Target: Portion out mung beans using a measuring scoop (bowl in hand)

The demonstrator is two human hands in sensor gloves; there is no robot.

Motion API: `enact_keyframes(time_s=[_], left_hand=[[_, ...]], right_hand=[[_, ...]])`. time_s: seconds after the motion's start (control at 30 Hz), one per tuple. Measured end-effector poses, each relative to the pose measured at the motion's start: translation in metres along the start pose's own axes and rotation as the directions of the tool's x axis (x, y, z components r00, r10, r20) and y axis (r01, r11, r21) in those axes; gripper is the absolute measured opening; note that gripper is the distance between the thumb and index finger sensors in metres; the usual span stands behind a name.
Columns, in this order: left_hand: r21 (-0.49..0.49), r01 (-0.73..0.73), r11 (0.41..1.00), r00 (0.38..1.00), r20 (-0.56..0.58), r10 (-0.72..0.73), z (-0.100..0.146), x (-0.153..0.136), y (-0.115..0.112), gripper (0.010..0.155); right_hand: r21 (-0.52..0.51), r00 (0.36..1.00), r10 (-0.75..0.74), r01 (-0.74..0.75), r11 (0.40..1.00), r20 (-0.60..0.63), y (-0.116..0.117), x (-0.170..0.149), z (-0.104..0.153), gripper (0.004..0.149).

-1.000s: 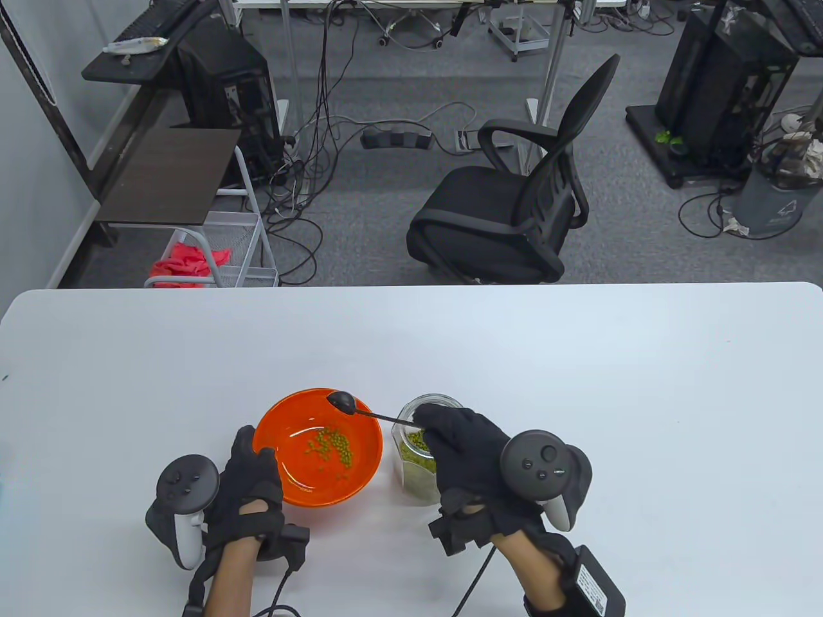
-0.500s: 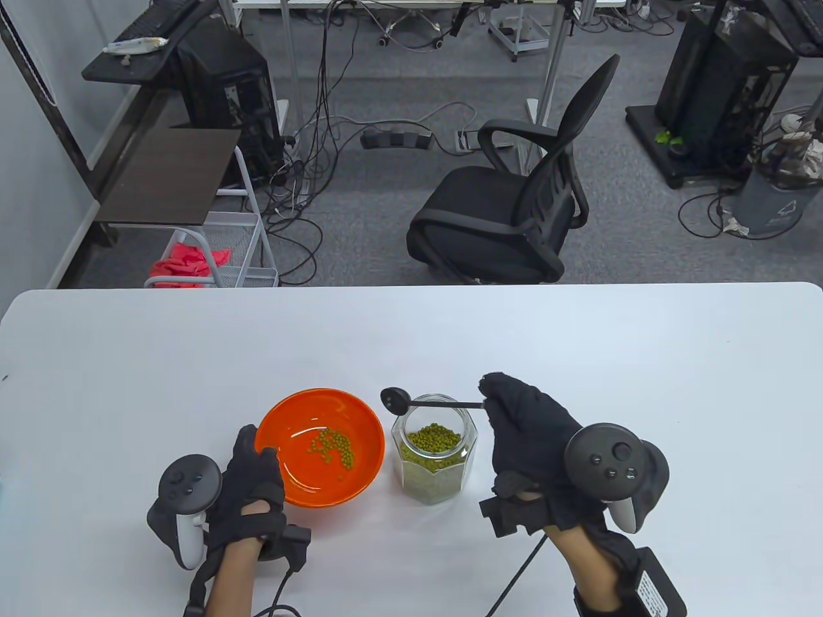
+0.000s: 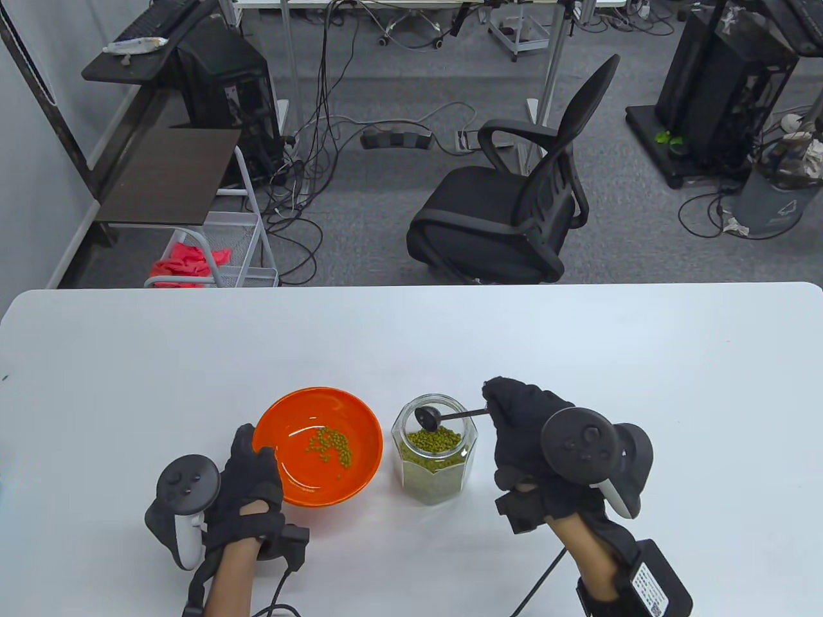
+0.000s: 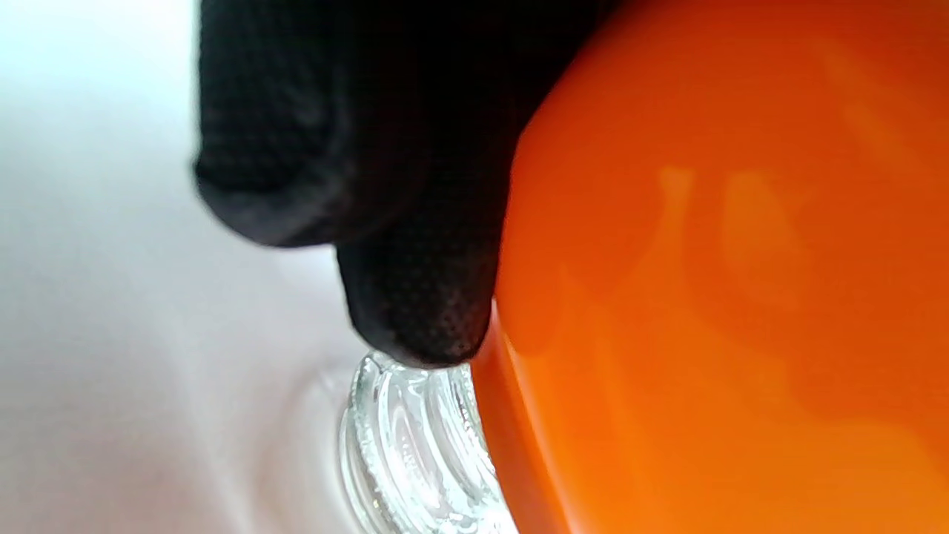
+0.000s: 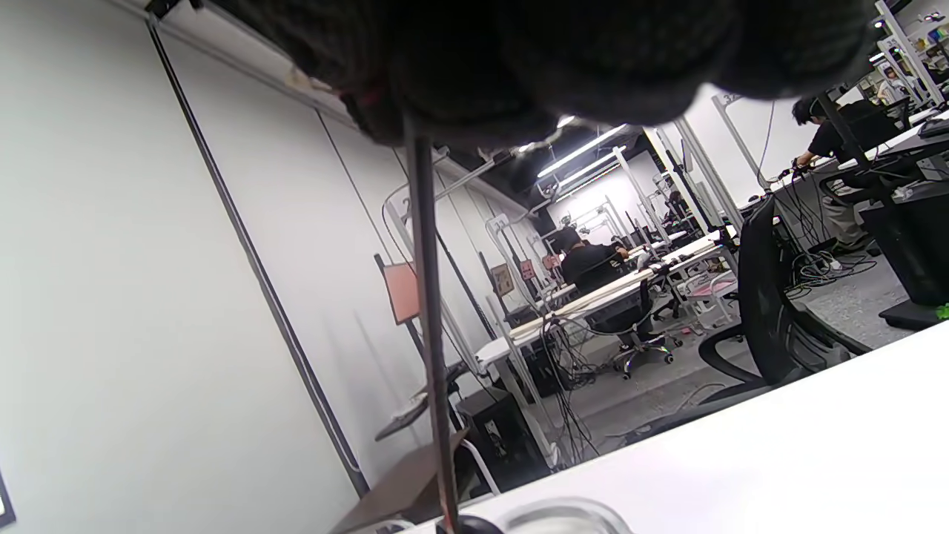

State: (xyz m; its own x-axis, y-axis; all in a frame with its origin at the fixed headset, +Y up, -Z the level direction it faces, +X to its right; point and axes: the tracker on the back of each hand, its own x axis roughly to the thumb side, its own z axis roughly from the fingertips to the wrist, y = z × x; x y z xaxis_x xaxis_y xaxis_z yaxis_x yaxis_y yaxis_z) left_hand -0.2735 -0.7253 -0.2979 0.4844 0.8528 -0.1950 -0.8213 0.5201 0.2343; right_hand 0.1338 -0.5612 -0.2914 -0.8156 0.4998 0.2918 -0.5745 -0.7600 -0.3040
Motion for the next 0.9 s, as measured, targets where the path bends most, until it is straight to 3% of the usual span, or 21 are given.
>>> enact_keyframes(time_s=[0.67, 0.9], left_hand=[[0.002, 0.002, 1.000, 1.000, 0.002, -0.002, 0.000, 0.000, 0.001, 0.062], [0.002, 0.002, 1.000, 1.000, 0.002, -0.002, 0.000, 0.000, 0.001, 0.062]], right_hand=[[0.152, 0.945, 0.312, -0.323, 0.934, 0.095, 0.071, 0.021, -0.020, 0.038], [0.280, 0.969, 0.242, -0.246, 0.928, 0.048, 0.075, 0.019, -0.028, 0.038]])
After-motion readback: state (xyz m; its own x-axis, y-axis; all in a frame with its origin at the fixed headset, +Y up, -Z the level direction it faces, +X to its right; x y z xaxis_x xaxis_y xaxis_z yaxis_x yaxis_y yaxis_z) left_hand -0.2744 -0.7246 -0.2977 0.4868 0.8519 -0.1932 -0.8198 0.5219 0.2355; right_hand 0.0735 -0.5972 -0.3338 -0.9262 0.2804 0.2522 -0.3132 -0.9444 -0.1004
